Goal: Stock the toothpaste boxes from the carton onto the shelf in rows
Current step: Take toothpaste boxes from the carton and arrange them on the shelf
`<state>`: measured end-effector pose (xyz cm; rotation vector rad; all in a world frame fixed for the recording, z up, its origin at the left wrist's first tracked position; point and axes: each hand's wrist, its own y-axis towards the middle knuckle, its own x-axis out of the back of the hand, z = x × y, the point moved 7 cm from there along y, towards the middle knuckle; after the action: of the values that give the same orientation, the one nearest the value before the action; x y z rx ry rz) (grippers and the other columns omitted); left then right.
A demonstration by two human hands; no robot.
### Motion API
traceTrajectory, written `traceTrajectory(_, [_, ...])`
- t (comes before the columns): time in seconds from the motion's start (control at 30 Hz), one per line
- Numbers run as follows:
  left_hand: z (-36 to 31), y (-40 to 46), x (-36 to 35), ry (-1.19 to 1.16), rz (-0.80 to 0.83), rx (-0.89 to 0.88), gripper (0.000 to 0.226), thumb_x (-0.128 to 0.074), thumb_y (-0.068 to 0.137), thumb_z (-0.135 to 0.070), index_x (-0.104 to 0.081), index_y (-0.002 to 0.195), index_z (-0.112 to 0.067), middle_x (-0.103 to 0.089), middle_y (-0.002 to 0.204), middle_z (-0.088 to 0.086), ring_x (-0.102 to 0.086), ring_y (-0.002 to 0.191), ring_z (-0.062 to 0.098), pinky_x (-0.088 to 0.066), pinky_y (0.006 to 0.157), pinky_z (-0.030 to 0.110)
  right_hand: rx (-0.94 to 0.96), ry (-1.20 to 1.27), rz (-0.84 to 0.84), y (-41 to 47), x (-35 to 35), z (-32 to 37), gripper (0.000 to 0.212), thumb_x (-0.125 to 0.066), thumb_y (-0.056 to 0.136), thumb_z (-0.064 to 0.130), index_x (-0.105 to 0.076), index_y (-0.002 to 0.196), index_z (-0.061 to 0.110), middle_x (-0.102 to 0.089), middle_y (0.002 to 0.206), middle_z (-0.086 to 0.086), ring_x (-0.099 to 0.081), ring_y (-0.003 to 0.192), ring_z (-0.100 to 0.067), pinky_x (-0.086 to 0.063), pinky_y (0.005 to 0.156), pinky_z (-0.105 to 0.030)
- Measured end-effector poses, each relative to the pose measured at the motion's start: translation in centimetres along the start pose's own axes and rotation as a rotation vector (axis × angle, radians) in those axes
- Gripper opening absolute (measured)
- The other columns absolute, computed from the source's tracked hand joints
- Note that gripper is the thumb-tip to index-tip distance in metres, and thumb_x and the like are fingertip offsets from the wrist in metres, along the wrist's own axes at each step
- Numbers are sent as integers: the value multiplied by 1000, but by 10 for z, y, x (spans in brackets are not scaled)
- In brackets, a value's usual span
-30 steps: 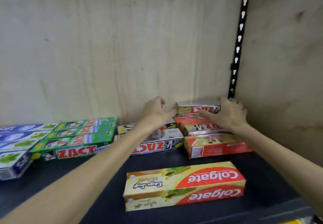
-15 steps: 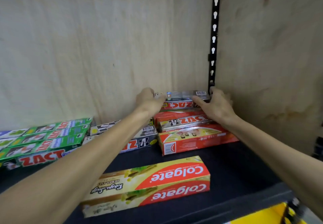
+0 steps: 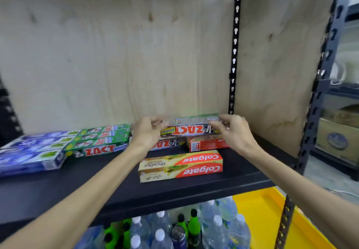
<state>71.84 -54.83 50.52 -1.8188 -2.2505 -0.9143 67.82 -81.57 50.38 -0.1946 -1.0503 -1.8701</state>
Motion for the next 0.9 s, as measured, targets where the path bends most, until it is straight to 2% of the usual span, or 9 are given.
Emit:
traceTrajectory(0.1, [13, -15, 32, -22, -70, 17, 35, -72, 91, -34, -74, 117, -10, -74, 110, -3, -67, 102, 10, -46, 81, 16, 20, 13, 100, -21, -16, 22, 40, -65, 94, 44, -76, 112, 10, -75, 99, -1, -63, 81, -8, -49, 67, -24])
traceTrajectory(0.2, [23, -25, 62, -9, -132, 35, 31, -72, 91, -38, -78, 105, -11, -74, 92, -7, -66, 82, 0, -42, 64, 10, 0, 77, 103, -29, -31, 41, 42, -66, 92, 47, -76, 110, 11, -75, 96, 1, -63, 79, -3, -50, 69, -25])
traceTrajectory(0.33, [38, -35, 91, 42, -207, 66, 33, -70, 92, -43, -79, 86, -12, -73, 78, -3, -66, 76, 9, -48, 69, 29, -44, 127, 130, -28, -55, 59, 39, -68, 92, 47, -77, 104, 11, -69, 79, 8, -60, 71, 0, -41, 61, -18])
traceTrajectory(0.4, [49, -35, 101, 119, -234, 90, 39, -71, 91, -42, -73, 66, -13, -69, 64, 0, -66, 70, 17, -45, 65, 33, -37, 115, 191, -29, -70, 65, 41, -68, 90, 49, -78, 102, 11, -73, 87, 3, -62, 75, -2, -44, 62, -19])
traceTrajectory(0.5, [70, -40, 108, 191, -248, 168, 54, -72, 90, -40, -51, 48, -13, -48, 45, 0, -54, 52, 21, -37, 56, 33, -11, 39, 281, -31, -87, 68, 38, -69, 90, 49, -78, 98, 14, -69, 80, 10, -62, 74, -1, -41, 57, -14])
traceTrajectory(0.6, [87, -40, 108, 208, -241, 208, 51, -72, 89, -40, -55, 51, -10, -54, 50, 6, -62, 59, 21, -39, 55, 31, 20, -24, 318, -26, -94, 66, 32, -70, 90, 45, -78, 101, 17, -72, 85, 7, -64, 75, -2, -41, 56, -13])
traceTrajectory(0.67, [87, -39, 105, 200, -234, 189, 43, -72, 90, -40, -61, 57, -15, -63, 60, 0, -59, 63, 13, -40, 64, 29, 13, -33, 321, -21, -96, 61, 30, -71, 89, 46, -78, 103, 20, -72, 84, 6, -65, 74, -5, -45, 57, -17])
traceTrajectory(0.77, [81, -37, 101, 256, -213, 124, 30, -70, 90, -45, -60, 69, -27, -58, 67, -14, -60, 71, 11, -43, 68, 29, 16, -58, 297, -13, -93, 55, 27, -72, 89, 47, -78, 102, 24, -73, 80, 5, -68, 73, -7, -55, 64, -27])
traceTrajectory(0.9, [68, -21, 99, 307, -277, -38, 21, -68, 91, -45, -69, 86, -25, -65, 74, -11, -63, 74, 9, -47, 64, 28, 68, -72, 192, -1, -78, 49, 24, -71, 91, 43, -77, 101, 22, -74, 81, 7, -66, 72, -2, -55, 66, -25])
